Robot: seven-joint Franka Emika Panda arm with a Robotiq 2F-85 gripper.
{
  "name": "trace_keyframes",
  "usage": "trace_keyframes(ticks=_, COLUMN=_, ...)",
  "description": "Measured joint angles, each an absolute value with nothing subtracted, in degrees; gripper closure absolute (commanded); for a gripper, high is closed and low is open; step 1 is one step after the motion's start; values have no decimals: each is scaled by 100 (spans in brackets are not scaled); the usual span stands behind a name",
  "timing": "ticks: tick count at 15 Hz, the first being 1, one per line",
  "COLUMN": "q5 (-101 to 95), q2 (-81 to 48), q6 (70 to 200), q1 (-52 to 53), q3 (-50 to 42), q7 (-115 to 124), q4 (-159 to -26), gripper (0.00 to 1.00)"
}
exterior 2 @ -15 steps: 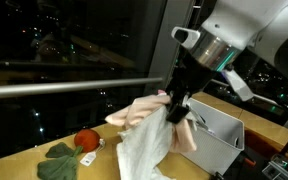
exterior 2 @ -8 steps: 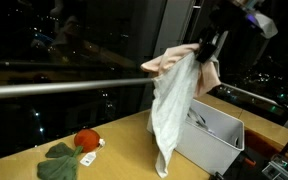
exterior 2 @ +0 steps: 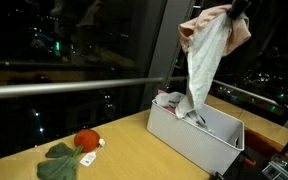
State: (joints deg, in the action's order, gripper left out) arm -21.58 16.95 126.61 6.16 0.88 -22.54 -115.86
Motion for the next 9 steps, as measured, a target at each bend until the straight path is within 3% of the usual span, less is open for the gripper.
trace_keyframes(ticks=9, q5=-1769, q2=1540, q6=12874, q1=472, q3=-101, q7=-2582, q4=-11998, gripper=100)
